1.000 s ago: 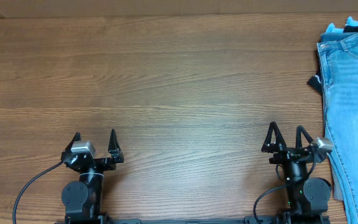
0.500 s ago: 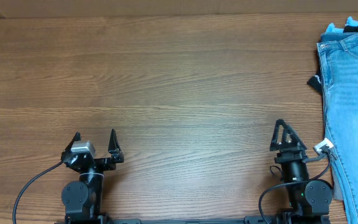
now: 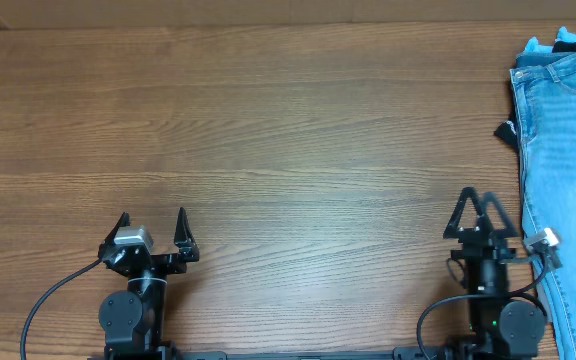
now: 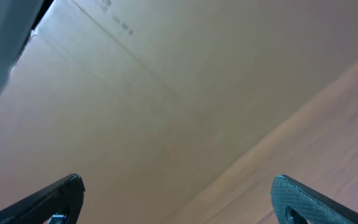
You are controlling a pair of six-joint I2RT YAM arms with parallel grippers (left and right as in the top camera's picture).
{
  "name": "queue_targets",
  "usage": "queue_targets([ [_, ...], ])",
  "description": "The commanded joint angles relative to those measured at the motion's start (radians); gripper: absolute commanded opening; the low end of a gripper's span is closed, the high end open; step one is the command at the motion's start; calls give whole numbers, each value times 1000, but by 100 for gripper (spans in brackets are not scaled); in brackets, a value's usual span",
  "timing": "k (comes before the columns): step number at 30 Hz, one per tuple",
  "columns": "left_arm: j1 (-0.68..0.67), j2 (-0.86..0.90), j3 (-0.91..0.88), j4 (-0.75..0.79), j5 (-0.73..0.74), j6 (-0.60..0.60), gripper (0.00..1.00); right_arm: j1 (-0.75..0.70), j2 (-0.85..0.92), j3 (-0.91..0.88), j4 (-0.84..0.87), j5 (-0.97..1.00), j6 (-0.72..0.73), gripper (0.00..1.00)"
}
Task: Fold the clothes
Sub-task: 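Reach the right gripper to the jeans waistband on the clothes stack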
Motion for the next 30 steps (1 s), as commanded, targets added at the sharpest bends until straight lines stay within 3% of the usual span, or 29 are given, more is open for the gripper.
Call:
queue_targets([
  [1,6,-10,-3,-2,-10,19,100,3,116,166,13,144,-270,100],
  [8,6,-10,-3,-2,-10,19,100,3,671,563,-121,365,-509,100],
  [14,6,-10,-3,-2,-10,19,100,-41,1240,1050,-475,460,-553,100],
  [17,6,-10,-3,-2,-10,19,100,-69,1511,1326,-730,465,-554,100],
  [19,6,-10,-3,-2,-10,19,100,-69,1609,1421,-803,472,-554,100],
  [21,6,-10,-3,-2,-10,19,100,-71,1689,1467,-807,473,-563,100],
  [25,6,-10,-3,-2,-10,19,100,-96,1804,1470,-689,474,-754,100],
  [30,6,-10,-3,-2,-10,19,100,-175,1937,1471,-632,502,-778,100],
])
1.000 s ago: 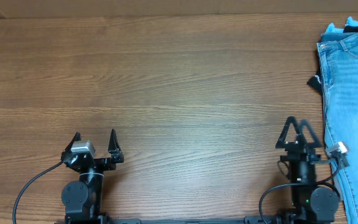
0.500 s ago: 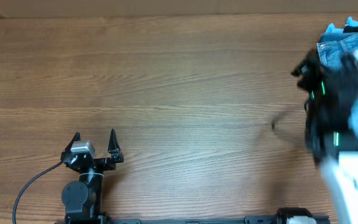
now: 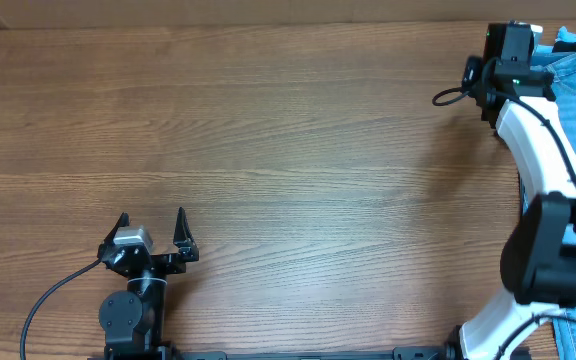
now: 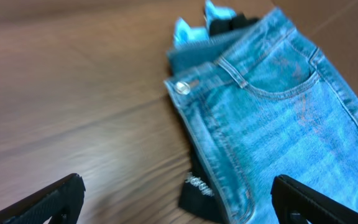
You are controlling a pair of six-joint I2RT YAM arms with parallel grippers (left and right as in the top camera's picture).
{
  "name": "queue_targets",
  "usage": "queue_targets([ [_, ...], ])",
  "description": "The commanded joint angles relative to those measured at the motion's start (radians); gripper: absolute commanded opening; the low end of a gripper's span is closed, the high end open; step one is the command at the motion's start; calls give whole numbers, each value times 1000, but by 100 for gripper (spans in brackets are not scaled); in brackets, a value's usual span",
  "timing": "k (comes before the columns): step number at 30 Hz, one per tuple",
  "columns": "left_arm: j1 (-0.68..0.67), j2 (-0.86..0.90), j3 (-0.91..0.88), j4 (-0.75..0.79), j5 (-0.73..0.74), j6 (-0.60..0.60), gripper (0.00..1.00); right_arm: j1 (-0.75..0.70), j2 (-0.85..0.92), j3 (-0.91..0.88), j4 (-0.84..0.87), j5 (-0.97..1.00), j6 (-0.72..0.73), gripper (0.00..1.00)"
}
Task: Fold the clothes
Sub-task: 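Reach the right gripper to the jeans waistband on the clothes stack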
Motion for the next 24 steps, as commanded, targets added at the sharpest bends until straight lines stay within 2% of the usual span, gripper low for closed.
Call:
queue_targets([
  [1,6,-10,-3,-1,-3,19,100,-81,88,31,24,36,-60,100],
  [6,6,-10,-3,-1,-3,19,100,-127,166,31,53,12,-85,99],
  [14,6,-10,-3,-1,-3,19,100,-117,232,31,161,2,-298,97],
  [21,6,-10,-3,-1,-3,19,100,-124,325,31,220,104,-390,98],
  [24,6,-10,-3,-1,-3,19,100,-123,357,31,248,158,-387,93],
])
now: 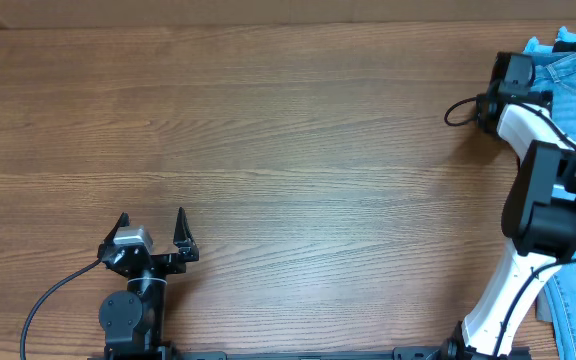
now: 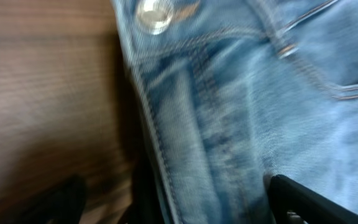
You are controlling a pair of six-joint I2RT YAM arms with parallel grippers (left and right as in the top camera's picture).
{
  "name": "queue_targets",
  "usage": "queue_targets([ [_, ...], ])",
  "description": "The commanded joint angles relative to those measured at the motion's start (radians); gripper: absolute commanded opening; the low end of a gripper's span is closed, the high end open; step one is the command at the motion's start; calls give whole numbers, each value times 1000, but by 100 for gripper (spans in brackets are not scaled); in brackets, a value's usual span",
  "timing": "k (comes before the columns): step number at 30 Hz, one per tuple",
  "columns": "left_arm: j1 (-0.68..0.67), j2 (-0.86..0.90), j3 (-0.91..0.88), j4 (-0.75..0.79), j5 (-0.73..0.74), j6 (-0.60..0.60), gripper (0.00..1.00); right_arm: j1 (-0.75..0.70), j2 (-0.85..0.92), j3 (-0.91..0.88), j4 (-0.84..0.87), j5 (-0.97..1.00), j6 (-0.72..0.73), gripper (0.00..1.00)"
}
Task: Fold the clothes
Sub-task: 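Reach the right gripper to the jeans waistband on the clothes stack, then close the right gripper on the jeans waistband near the button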
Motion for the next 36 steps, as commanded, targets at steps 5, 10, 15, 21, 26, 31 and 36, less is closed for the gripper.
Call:
queue_targets([
  [5,6,-10,-3,-1,-3,19,100,-5,53,24,63,88,-8,79],
  [10,6,-10,-3,-1,-3,19,100,-5,53,24,88,88,-5,60],
  [15,6,-10,-3,-1,-3,19,100,-5,52,24,92,89,42,56],
  [21,6,-10,-3,-1,-3,19,100,-4,52,43,89,88,122,31],
  [26,6,-10,-3,-1,-3,19,100,-4,52,62,63,88,122,24],
  [31,6,-10,-3,-1,-3,19,100,-4,48,116,20,88,166,26],
  [36,6,-10,-3,-1,-3,19,100,-3,45,170,-32,84,182,30],
])
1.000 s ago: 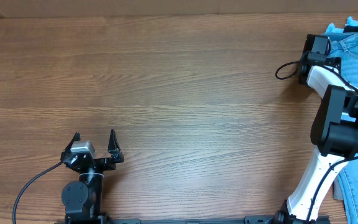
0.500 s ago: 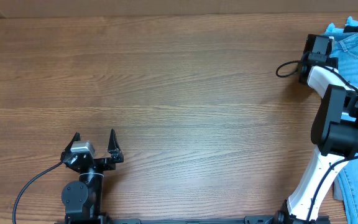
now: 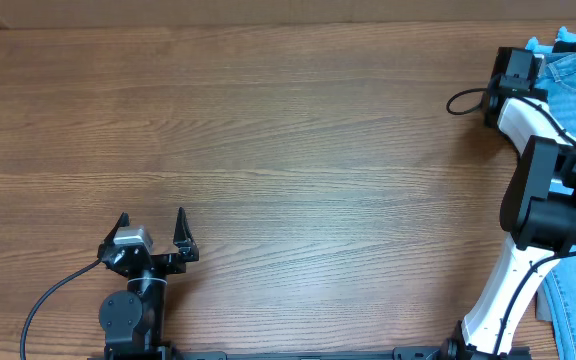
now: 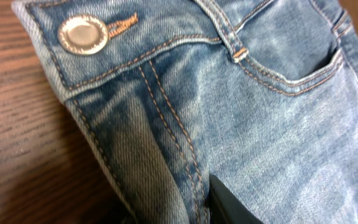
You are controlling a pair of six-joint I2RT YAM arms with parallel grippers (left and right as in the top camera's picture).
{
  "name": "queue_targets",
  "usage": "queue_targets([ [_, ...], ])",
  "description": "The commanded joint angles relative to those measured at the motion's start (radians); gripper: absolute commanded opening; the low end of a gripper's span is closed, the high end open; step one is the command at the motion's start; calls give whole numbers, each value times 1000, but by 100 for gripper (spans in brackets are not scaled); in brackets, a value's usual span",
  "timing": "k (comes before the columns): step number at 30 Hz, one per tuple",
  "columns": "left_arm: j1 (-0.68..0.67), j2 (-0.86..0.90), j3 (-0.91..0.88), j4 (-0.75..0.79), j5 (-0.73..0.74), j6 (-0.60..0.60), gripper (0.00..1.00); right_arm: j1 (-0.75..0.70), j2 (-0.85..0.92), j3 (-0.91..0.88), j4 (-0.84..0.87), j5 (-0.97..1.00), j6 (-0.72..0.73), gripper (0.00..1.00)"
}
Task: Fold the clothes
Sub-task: 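Close the right gripper on the jeans waistband near the button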
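Observation:
A pair of blue jeans lies along the table's right edge, waistband at the far end. My right gripper [image 3: 519,73] is stretched out to the waistband's left corner. In the right wrist view it [image 4: 173,211] is shut on the jeans [image 4: 260,112], with a ridge of denim along the fly seam pinched up below the metal button [image 4: 82,34]. One dark finger [image 4: 232,205] shows; the other is hidden under the fabric. My left gripper [image 3: 151,228] rests open at the front left, holding nothing.
A light blue cloth [image 3: 558,40] pokes out from under the jeans at the far right corner. The wooden table [image 3: 268,150] stretches bare to the left. The right arm [image 3: 538,170] runs along the jeans' left side.
The right fingers stood wide apart over the fly and button. Now they have shut on a fold of denim at the waistband. The left arm has not moved.
Both arms first rested at the front edge, the right gripper open beside the jeans' leg. Then the right arm was reached out to the far right, open above the waistband. Then it was low over the button and fly, and now it grips the denim there.

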Motion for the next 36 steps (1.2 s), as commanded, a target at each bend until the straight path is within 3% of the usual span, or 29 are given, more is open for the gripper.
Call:
queue_targets([
  [1,6,-9,-3,-1,-3,19,100,-1,5,69,6,-11,36,30],
  [6,6,-9,-3,-1,-3,19,100,-5,5,69,-47,-82,46,27],
  [7,6,-9,-3,-1,-3,19,100,-8,5,69,-50,-83,63,34],
  [13,6,-9,-3,-1,-3,19,100,-9,5,69,-50,-87,63,39],
  [18,6,-9,-3,-1,-3,19,100,-11,5,69,-46,-87,63,36],
  [20,6,-9,-3,-1,-3,19,100,-13,5,69,-38,-89,63,41],
  [36,6,-9,-3,-1,-3,19,100,-14,5,69,9,-89,63,44],
])
